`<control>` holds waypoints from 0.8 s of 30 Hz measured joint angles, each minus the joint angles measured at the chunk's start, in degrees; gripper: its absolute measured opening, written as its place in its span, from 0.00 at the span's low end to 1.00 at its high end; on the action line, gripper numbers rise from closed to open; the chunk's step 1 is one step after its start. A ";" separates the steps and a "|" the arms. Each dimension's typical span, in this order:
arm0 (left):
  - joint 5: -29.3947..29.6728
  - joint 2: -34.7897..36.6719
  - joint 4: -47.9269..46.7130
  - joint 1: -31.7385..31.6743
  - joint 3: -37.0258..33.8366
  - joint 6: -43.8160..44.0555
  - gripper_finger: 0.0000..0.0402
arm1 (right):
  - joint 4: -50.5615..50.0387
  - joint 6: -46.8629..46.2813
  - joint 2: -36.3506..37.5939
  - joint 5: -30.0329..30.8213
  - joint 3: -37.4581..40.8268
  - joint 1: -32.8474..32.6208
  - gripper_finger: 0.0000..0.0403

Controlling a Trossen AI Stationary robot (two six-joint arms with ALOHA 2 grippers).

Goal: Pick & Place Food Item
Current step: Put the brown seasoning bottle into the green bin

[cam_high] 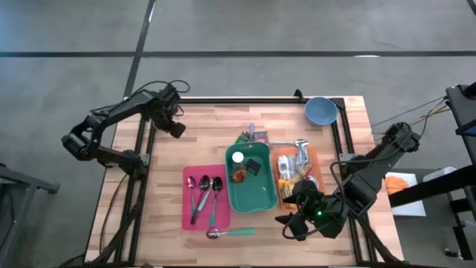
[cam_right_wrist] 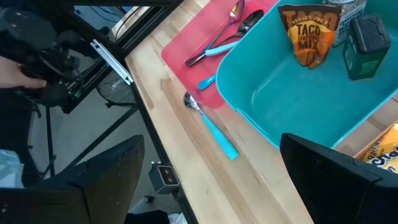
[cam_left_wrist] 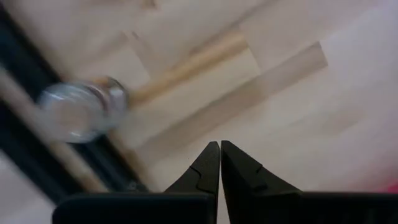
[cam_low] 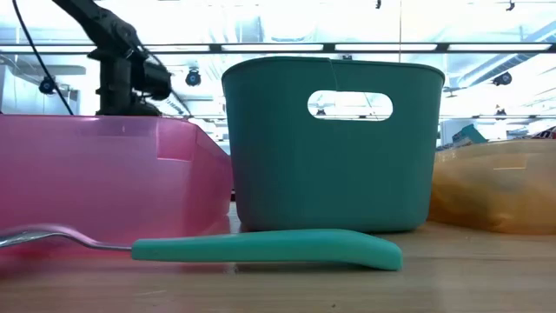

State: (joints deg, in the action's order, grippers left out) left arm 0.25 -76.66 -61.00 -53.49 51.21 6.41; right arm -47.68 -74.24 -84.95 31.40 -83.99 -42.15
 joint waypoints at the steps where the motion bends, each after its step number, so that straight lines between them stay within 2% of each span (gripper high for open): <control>1: 1.81 0.00 -0.26 0.35 0.73 0.02 0.04 | 0.00 -0.12 0.00 0.00 0.00 0.00 0.92; 6: 14.83 0.00 -0.50 1.06 3.09 0.76 0.04 | -0.01 -0.49 -0.11 -0.60 0.00 0.00 0.92; 10: 15.47 -0.04 0.19 1.12 2.85 1.35 0.07 | 0.17 -3.22 -0.11 -0.59 0.00 -0.07 0.92; 15: 17.26 -1.90 0.57 1.33 3.19 7.56 0.24 | 0.50 -5.81 -0.11 -0.59 0.00 -0.09 0.92; 20: 20.76 -5.98 1.00 1.59 5.15 19.69 0.45 | 1.46 -6.37 -0.11 -0.57 0.00 -0.09 0.92; 24: 22.49 -10.41 -0.58 1.59 7.24 29.56 0.53 | 2.69 -6.37 -0.11 -0.57 0.00 -0.09 0.92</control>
State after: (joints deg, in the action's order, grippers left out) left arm 22.73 -87.07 -61.58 -51.90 58.45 35.96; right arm -44.99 -80.61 -85.06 30.83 -83.99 -42.24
